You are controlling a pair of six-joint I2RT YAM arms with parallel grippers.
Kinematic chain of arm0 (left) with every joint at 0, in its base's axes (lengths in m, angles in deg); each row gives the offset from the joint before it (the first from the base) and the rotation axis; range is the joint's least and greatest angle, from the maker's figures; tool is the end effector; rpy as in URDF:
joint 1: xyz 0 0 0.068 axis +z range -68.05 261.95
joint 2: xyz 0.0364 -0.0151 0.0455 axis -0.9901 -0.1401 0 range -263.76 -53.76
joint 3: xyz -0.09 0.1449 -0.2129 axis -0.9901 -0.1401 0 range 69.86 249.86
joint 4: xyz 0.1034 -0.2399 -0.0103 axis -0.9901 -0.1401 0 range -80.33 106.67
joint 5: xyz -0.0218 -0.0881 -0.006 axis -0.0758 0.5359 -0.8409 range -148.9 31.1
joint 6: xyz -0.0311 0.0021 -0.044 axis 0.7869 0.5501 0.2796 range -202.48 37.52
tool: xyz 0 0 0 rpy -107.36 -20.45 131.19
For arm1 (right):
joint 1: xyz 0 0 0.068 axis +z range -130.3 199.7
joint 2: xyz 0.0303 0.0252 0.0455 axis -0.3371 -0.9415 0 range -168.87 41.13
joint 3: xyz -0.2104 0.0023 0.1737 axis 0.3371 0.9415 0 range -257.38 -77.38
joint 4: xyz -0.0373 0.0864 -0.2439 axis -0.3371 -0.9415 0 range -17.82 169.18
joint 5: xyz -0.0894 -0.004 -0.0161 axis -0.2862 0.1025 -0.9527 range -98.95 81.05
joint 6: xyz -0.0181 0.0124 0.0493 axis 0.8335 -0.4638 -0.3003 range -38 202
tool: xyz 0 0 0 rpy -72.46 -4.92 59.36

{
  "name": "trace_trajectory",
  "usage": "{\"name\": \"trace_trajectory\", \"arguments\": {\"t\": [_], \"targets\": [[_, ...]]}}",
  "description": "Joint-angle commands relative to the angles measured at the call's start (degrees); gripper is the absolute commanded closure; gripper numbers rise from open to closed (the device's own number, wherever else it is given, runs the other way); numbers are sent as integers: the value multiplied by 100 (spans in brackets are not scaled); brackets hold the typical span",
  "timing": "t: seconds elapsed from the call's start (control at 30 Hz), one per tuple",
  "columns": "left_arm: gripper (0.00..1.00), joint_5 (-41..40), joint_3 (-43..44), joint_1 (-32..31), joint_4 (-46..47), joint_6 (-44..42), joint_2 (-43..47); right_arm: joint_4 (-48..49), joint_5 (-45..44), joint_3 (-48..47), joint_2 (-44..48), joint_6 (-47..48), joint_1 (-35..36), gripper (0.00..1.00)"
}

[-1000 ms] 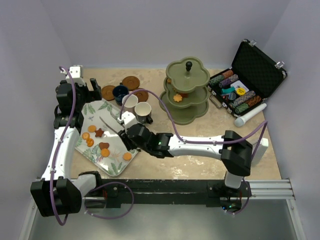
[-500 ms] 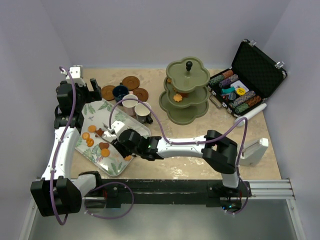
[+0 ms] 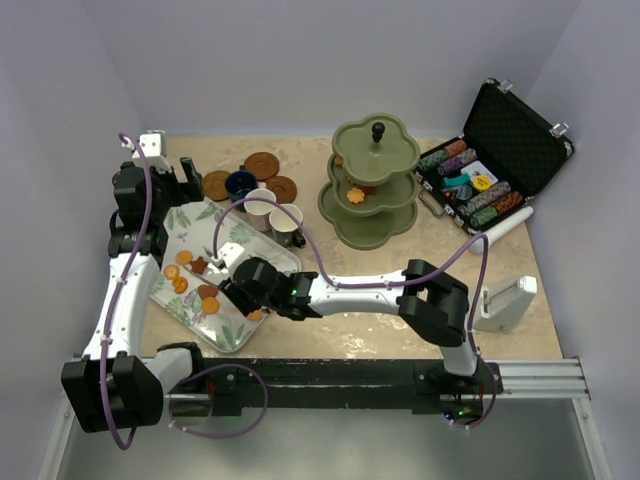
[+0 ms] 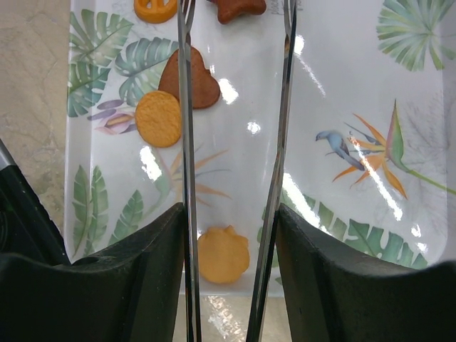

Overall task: Serve the afternoon tea
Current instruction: Pick up the desert from the tray.

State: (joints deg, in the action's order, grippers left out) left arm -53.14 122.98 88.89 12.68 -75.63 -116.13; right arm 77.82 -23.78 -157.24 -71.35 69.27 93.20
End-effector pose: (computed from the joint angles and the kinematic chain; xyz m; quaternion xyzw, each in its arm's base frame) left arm 0.2542 0.0273 0.3422 -0.0631 0.7810 -0.0389 0.6202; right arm 0.1364 0.4285 0.2153 -0.3906 0.7859 0.2351 0.4178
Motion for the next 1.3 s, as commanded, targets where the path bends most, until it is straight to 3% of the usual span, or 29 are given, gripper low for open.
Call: {"name": "trace_trajectory", "arguments": {"t": [0.0, 0.57, 1.27], "targets": [[2, 48, -13, -35, 206, 53, -12, 145, -20, -294, -89, 87, 33, 46], [2, 57, -12, -35, 206, 62, -21, -65, -169, -347, -256, 122, 33, 48], [2, 92, -4, -35, 206, 71, -21, -92, -398, -408, -186, 87, 25, 63]]}}
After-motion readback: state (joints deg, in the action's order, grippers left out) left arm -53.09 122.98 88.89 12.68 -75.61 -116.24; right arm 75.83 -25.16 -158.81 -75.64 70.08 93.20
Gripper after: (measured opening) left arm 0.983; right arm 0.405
